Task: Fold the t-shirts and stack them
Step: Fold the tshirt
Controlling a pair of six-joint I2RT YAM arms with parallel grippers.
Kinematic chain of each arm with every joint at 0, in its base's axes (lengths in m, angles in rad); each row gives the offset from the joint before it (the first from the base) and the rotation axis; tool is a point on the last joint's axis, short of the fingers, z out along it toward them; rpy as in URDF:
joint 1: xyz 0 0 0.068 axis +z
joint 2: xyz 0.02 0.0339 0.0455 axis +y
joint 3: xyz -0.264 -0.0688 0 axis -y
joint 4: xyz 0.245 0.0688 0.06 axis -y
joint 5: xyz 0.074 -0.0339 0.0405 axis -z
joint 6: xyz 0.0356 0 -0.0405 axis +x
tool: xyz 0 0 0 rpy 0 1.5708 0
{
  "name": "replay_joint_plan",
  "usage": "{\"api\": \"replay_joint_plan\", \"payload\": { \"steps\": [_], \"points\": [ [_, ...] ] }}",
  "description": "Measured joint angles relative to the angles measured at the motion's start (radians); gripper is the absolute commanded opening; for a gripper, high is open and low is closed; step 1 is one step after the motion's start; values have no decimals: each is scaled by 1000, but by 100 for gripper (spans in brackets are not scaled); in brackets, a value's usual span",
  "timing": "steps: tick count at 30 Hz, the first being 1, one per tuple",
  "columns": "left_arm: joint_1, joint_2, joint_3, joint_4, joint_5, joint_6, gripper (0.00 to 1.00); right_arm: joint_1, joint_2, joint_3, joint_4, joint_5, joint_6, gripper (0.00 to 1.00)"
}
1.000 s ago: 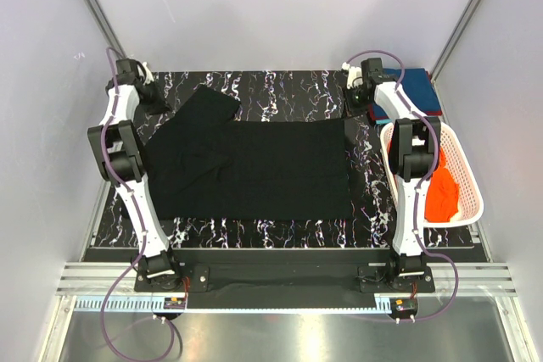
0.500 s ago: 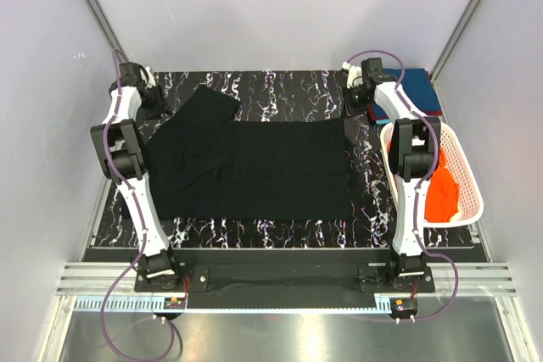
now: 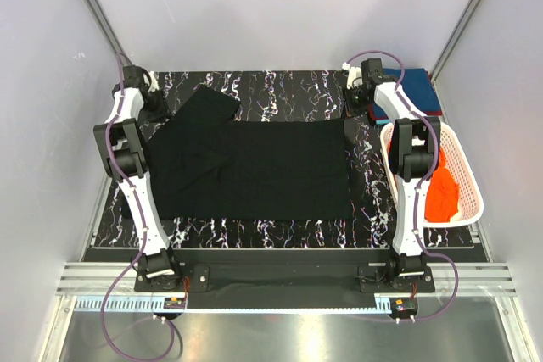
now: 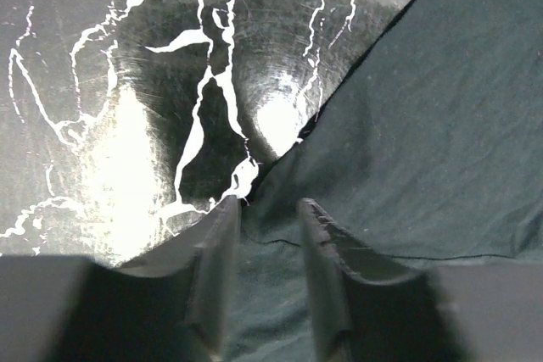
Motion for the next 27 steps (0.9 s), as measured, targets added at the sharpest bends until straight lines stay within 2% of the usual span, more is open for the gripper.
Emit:
{"api": "replay_joint_plan", "payload": {
  "steps": [1,5,21,27],
  "points": [
    [0,0,0,-2,3,2,22,0,0,0,0,0,0,0],
    [0,0,0,-7,23,-5,0,0,0,0,0,1,0,0],
    [0,-3,39,-22,62,-56,0,0,-61,-47,14,41,-14,0],
    [0,-33,23,-20,62,-62,0,0,-125,-161,80,89,-13,0]
  ]
}}
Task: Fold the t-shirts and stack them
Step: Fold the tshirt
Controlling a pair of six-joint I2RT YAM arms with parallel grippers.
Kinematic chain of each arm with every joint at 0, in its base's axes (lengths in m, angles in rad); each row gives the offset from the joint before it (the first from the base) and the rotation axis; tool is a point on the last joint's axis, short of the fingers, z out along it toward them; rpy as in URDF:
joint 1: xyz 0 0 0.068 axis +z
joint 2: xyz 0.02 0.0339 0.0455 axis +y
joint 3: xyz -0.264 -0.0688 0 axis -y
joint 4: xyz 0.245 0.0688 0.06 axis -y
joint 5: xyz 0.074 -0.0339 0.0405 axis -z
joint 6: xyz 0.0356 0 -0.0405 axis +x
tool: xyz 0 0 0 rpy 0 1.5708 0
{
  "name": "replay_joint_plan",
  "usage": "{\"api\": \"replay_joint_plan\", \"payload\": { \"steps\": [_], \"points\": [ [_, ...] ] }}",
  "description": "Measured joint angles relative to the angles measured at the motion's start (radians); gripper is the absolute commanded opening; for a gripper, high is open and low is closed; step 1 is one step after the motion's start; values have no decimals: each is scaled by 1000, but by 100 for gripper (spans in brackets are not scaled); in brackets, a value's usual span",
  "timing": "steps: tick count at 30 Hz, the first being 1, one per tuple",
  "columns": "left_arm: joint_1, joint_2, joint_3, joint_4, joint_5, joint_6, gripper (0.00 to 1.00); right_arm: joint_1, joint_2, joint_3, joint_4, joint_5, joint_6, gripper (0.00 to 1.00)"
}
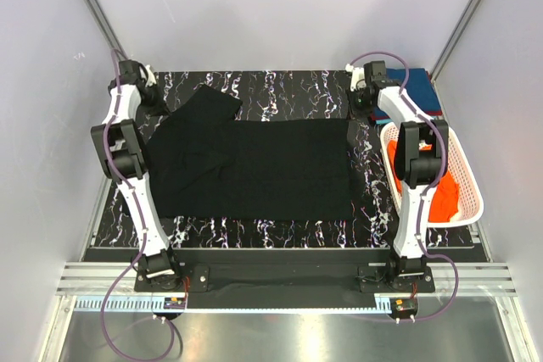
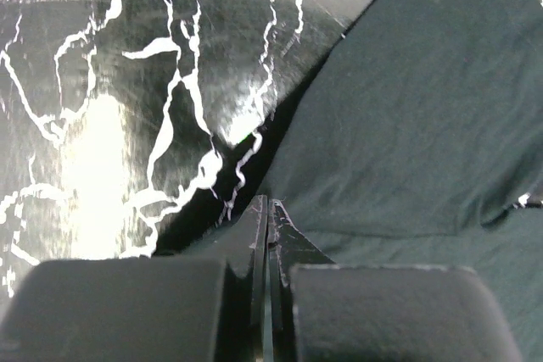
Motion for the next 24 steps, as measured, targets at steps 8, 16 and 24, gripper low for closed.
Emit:
{"api": "replay_joint_plan", "payload": {
  "steps": [8,16,24],
  "points": [
    [-1,-146,-141,25,-7,-17,0,0,-63,-142,116,15,34,0],
    [-1,-225,-232,66,-29,-34,0,7,-170,-276,224,27,57,0],
    [7,-298,-388,130,-63,-90,0,12,-270,-440,340,95,90,0]
  ]
}}
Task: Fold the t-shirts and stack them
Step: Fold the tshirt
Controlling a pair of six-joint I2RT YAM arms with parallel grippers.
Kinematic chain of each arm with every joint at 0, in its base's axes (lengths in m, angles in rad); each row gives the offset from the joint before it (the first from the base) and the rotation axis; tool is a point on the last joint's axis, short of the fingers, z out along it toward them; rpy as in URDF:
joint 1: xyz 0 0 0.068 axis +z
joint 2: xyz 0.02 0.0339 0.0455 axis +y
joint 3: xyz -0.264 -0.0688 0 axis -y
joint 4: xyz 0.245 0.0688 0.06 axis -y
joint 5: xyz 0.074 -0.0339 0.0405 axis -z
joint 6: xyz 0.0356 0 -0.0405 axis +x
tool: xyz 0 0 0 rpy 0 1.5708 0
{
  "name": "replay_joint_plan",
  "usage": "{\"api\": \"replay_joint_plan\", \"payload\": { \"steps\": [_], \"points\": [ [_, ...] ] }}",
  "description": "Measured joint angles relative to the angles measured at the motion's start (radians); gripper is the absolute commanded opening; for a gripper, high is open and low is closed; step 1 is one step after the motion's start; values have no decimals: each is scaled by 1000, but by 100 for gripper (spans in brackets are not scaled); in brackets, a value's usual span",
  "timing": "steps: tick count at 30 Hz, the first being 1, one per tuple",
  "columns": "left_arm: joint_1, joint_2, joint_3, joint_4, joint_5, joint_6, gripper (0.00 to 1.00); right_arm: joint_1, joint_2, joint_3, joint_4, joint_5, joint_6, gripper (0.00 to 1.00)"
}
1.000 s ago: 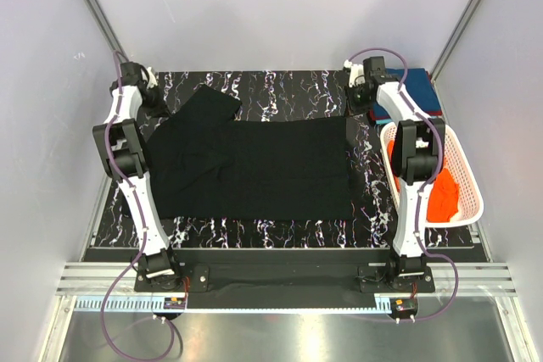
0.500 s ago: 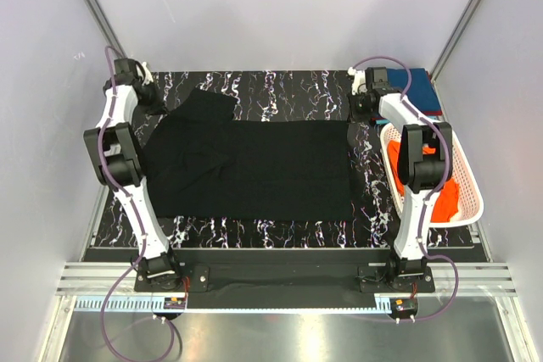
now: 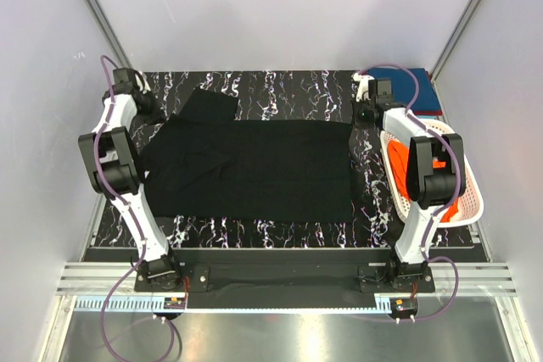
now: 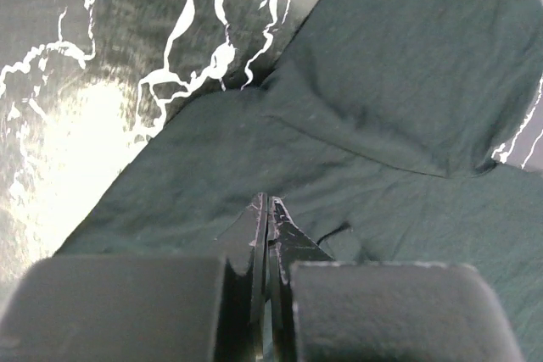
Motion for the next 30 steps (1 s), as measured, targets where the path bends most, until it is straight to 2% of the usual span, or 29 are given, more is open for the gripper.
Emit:
{"api": "replay_joint_plan", "payload": {
  "steps": [1,2,3,9,16,23,28,29,30],
  "points": [
    [0,-4,-4,1,-2,-3,7,2,-5,-13,10,2,4,0],
    [0,-5,-5,3,-2,-1,24,2,-7,-21,18,2,6,0],
    [0,-6,-5,11,-2,6,31,2,-7,-25,21,2,8,0],
    [0,9,10,32,-8,41,51,11,-8,-29,45,-3,19,0],
    [-8,165,180,31,33,26,52,37,-8,-28,50,-21,24,0],
    [-37,269,270,30,21,10,52,63,-3,-4,49,-28,23,0],
    [-55,297,271,25,29,15,44,64,-1,11,48,-20,3,0],
    [-57,299,271,23,29,16,35,64,-1,11,47,-17,-2,0],
    [-57,299,271,21,28,15,30,64,0,12,46,-15,-6,0]
  ]
}}
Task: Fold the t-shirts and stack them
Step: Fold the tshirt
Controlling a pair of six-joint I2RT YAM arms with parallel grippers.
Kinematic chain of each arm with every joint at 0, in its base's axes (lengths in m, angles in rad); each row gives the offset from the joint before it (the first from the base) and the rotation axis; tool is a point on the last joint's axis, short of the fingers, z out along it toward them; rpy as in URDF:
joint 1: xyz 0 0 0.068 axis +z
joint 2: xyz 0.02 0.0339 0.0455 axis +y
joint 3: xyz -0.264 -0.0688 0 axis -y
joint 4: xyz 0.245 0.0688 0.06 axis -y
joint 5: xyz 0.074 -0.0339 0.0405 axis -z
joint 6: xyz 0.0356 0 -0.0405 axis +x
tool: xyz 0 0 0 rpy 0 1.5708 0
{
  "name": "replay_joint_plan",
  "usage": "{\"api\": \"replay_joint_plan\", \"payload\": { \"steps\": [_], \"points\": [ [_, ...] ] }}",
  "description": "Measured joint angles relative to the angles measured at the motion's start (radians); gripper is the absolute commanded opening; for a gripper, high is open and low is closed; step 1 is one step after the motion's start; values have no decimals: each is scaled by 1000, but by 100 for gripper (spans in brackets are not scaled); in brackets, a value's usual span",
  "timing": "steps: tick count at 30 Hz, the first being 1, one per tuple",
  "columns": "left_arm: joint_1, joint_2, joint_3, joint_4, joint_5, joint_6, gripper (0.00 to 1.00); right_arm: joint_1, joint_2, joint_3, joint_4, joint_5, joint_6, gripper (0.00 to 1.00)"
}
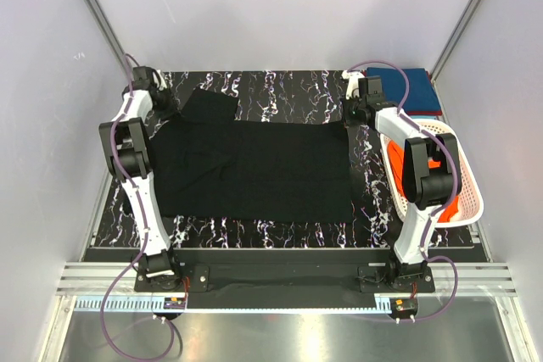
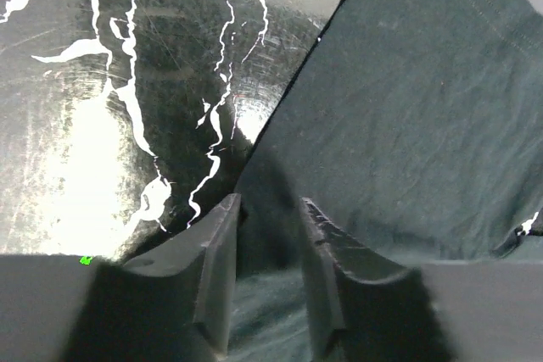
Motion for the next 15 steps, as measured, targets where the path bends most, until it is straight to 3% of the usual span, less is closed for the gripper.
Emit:
{"api": "replay_joint_plan", "payload": {
  "steps": [1,2,4,15],
  "points": [
    [0,0,0,0,0,3,24,0,0,0,-2,5,-3,0],
    [1,0,2,-1,0,7,12,0,0,0,-3,7,-4,0],
    [1,0,2,-2,0,7,0,0,0,0,-4,12,-8,0],
    [5,-72,-39,-13,-11,2,0,0,0,-27,11,87,-21,0]
  ]
}}
